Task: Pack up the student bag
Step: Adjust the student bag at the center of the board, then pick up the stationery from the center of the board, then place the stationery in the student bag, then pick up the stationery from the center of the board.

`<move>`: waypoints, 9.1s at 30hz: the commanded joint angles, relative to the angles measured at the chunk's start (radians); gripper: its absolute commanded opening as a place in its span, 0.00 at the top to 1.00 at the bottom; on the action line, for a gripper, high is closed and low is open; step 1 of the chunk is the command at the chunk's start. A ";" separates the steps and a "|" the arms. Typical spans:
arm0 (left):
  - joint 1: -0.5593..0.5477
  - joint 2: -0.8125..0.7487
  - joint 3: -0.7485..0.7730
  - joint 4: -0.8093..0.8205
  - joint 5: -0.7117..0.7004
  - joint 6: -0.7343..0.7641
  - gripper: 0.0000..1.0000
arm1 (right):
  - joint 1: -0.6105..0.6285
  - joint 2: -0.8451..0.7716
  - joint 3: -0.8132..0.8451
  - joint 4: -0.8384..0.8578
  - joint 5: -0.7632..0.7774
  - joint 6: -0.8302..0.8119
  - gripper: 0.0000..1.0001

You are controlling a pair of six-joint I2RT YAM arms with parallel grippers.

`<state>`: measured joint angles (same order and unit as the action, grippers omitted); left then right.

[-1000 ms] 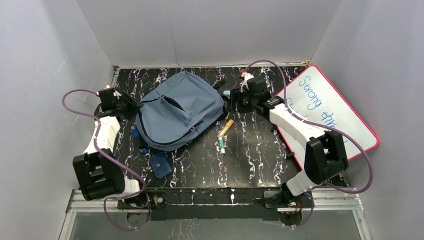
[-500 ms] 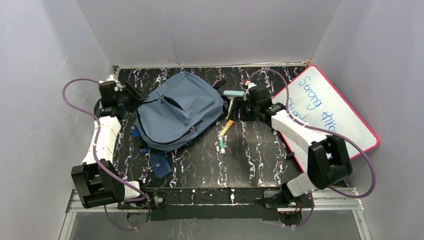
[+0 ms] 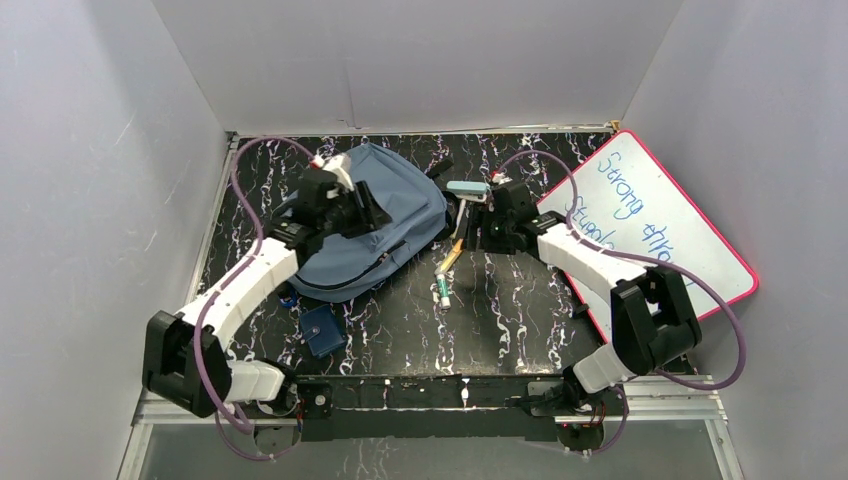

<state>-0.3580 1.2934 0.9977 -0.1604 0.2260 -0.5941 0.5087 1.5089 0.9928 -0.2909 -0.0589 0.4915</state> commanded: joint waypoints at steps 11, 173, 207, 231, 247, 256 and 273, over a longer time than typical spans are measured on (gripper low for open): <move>-0.501 0.345 0.121 -0.031 -0.303 -0.154 0.61 | -0.181 -0.228 -0.098 -0.036 0.098 0.047 0.26; 0.230 0.309 -0.049 0.470 0.099 -0.494 0.22 | 0.434 0.596 0.989 0.143 0.127 -0.562 1.00; 0.232 -0.231 -0.195 0.012 -0.121 -0.226 0.42 | 0.423 0.404 0.773 0.134 0.082 -0.540 0.70; 0.231 -0.150 -0.147 0.038 0.016 -0.058 0.41 | 0.226 0.074 0.153 -0.005 0.426 0.023 0.34; 0.230 -0.157 -0.154 0.042 0.036 -0.047 0.39 | 0.204 0.342 0.315 -0.119 0.456 0.147 0.33; 0.229 -0.157 -0.157 0.041 0.041 -0.045 0.38 | 0.204 0.373 0.311 -0.134 0.438 0.131 0.42; 0.230 -0.137 -0.154 0.053 0.063 -0.057 0.38 | 0.204 0.274 0.207 -0.143 0.334 -0.055 0.52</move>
<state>-0.1265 1.1576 0.8162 -0.1268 0.2722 -0.6548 0.7174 1.8606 1.2171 -0.4267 0.3080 0.5365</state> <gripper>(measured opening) 0.622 0.479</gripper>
